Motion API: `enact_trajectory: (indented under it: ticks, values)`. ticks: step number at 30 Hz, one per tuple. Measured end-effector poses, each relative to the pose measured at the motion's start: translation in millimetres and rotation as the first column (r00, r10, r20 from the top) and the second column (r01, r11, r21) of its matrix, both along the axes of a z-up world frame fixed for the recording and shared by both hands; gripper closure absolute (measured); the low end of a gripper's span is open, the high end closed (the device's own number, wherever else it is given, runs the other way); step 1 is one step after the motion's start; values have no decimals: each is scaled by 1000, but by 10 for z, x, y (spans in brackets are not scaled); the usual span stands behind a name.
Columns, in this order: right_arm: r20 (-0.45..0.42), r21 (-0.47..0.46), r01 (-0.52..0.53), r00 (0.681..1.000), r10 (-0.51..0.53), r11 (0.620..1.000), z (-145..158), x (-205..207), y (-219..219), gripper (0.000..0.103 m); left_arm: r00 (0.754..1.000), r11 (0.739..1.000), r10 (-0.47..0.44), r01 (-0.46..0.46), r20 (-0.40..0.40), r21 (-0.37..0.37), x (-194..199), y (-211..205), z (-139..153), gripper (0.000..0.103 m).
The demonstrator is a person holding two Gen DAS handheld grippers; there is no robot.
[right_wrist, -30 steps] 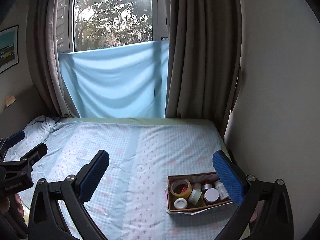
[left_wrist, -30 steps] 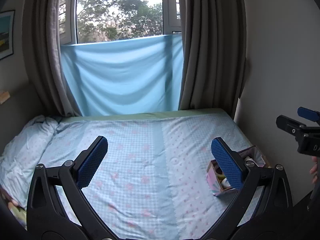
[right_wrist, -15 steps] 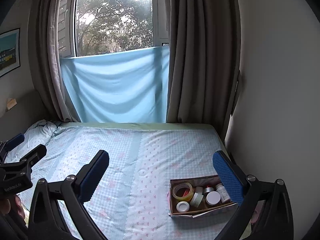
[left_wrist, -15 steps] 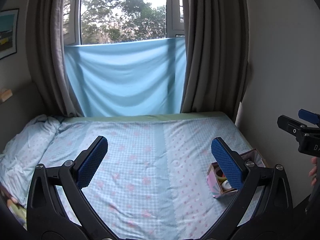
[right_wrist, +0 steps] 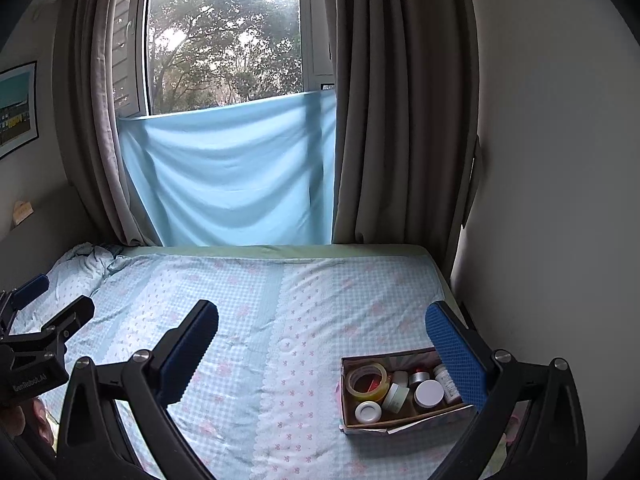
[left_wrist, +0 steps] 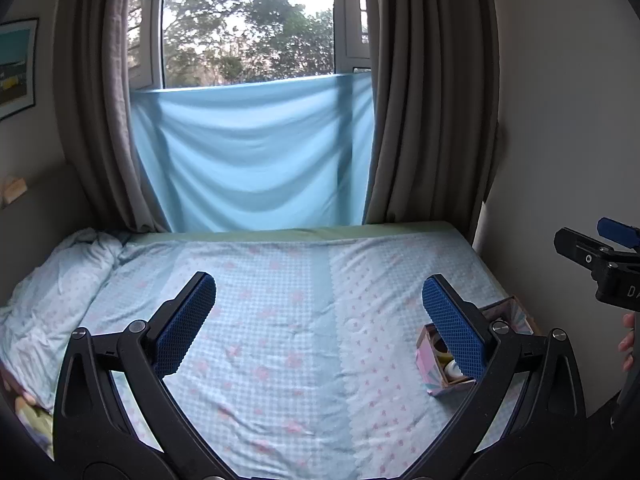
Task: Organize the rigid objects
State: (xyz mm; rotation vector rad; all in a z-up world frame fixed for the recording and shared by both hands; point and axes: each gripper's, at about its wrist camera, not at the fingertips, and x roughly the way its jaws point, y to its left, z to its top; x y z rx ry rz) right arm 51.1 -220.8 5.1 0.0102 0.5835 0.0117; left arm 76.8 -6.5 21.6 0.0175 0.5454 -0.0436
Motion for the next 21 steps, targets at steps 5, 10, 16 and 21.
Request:
enact_trajectory:
  ticks: [5,10,16,21]
  values:
    - [1,1,-1,1000,1,1000,10,-5,25,0,1000,1000,1,-1,2,0,2,-11,-1,0]
    - [2,1,1,1000,-1,1000,16,-6,37,0,1000,1000,0,0,4,1,-2,-16,1,0]
    - [3,0,3,1000,-3,1000,22,2,39,0,1000,1000,1,-1,5,0,16,-18,15,0]
    - [5,-1,8,1000,-8,1000,42,18,60,0,1000,1000,-1,1,8,1,14,-15,17,0]
